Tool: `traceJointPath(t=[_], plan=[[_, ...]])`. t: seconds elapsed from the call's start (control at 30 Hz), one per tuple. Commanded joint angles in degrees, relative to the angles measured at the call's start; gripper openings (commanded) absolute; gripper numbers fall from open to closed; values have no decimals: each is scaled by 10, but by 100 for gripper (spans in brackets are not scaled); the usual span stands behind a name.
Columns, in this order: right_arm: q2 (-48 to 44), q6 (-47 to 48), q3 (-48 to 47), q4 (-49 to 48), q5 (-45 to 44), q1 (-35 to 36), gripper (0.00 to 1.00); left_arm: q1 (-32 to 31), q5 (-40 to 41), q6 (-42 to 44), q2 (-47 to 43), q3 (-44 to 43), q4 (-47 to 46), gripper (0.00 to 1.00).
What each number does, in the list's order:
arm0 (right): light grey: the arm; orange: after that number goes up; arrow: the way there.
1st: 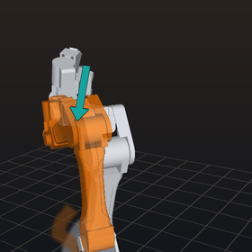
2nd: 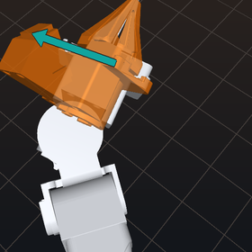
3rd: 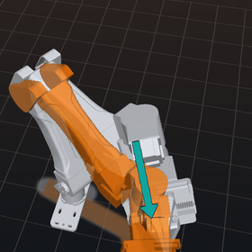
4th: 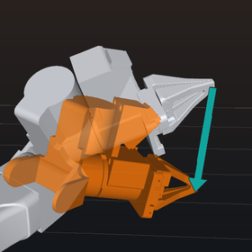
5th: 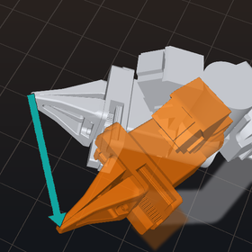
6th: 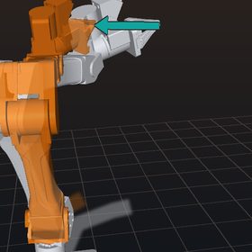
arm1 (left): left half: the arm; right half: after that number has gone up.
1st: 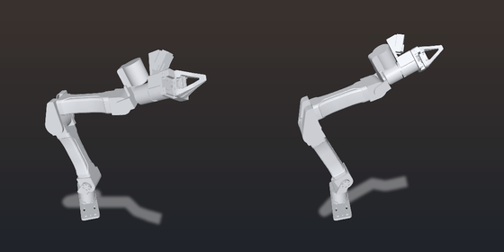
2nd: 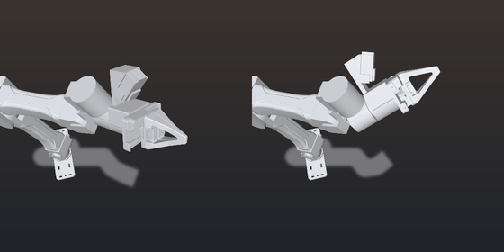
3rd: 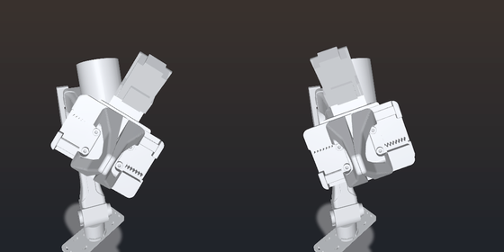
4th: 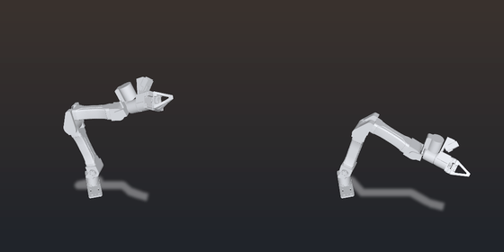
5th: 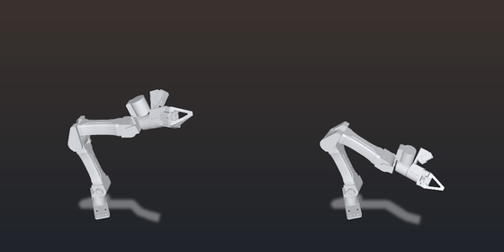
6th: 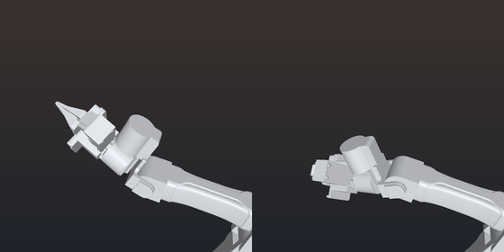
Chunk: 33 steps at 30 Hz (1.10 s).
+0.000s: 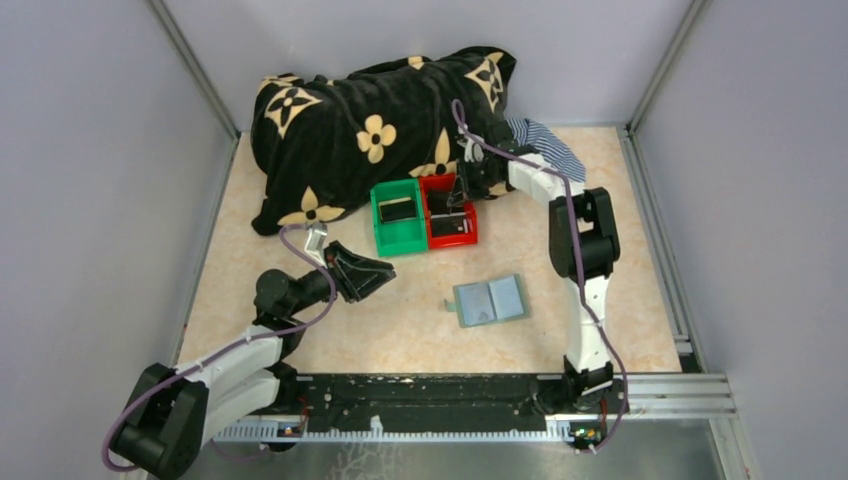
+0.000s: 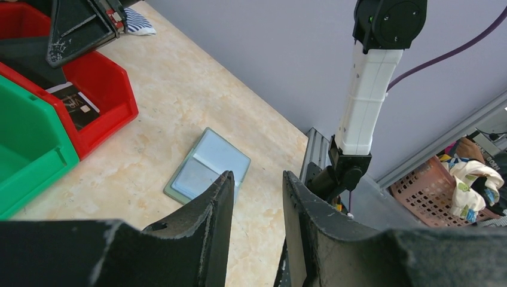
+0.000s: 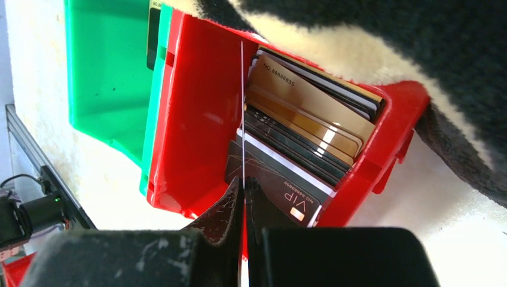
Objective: Take the credit cards out of the card holder
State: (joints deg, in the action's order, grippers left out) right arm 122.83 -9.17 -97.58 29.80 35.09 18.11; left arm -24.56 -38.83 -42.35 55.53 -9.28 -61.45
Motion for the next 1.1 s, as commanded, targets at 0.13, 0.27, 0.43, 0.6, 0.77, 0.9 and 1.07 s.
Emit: traceJointPath(t=[0.13,0.27,0.43,0.6,0.77,0.9,1.07], plan=[[8,28,-64,43,-45,9,0,8,-12,17,-13,0,10,41],[-16,22,-52,12,-91,16,19,9,-14,17,-13,0,10,41],[-62,10,-21,-47,-153,23,41,11,-16,16,-14,0,10,41],[-112,13,26,-81,-204,35,42,11,-16,14,-17,5,10,41],[-162,10,83,-106,-268,44,42,11,-18,12,-13,0,8,41],[-208,8,138,-129,-272,47,40,11,-23,9,-3,-2,0,41],[-302,-10,252,-177,-290,56,37,11,-32,5,15,-9,-8,41]])
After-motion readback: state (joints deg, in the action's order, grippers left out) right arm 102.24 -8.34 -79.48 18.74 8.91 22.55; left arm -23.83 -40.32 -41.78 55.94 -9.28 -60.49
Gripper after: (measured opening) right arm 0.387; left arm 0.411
